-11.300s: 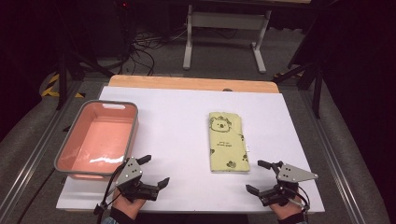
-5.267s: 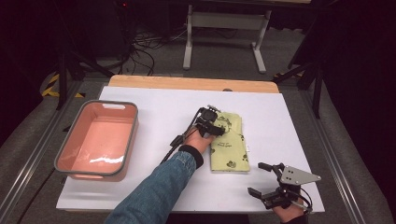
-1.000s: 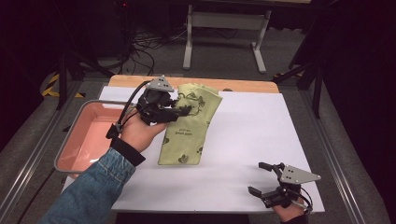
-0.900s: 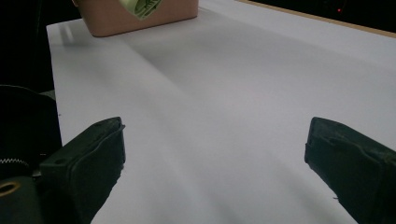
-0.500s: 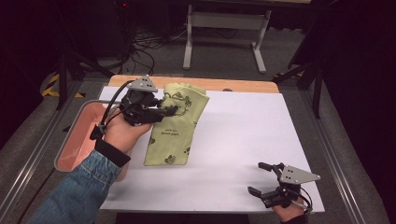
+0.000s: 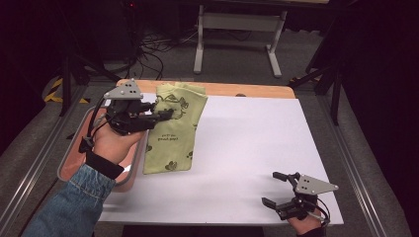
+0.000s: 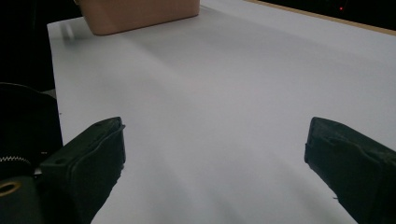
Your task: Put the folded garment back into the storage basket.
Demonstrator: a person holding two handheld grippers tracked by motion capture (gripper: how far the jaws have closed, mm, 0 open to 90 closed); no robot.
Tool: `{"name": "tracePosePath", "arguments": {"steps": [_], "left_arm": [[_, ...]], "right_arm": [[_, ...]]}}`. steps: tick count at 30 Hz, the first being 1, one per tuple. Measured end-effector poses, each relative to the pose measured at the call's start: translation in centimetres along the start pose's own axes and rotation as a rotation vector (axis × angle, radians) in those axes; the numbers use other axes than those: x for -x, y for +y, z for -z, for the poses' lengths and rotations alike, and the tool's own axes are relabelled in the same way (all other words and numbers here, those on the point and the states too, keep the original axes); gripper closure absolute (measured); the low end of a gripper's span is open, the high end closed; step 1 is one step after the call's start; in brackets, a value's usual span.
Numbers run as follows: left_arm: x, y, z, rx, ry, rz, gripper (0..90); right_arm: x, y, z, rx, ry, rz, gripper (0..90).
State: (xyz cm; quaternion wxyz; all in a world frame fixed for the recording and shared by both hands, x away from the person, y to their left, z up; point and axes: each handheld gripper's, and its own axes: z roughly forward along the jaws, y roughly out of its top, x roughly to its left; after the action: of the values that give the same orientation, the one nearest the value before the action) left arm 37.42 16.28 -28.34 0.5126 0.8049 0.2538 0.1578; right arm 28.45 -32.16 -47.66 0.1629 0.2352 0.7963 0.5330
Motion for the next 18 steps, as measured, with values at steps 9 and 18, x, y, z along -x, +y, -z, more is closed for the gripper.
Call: {"name": "tracePosePath", "arguments": {"steps": [9, 18], "left_arm": [[-0.6, -0.7, 1.7, 0.031, 0.015, 0.004, 67.0], [-1.5, -1.3, 3.8, 0.055, 0.038, 0.015, 67.0]], "right_arm": [[0.0, 0.0, 0.0, -0.001, 0.003, 0.0, 5.7], [0.0, 0.0, -0.1, -0.003, 0.003, 0.001, 5.8]]}}
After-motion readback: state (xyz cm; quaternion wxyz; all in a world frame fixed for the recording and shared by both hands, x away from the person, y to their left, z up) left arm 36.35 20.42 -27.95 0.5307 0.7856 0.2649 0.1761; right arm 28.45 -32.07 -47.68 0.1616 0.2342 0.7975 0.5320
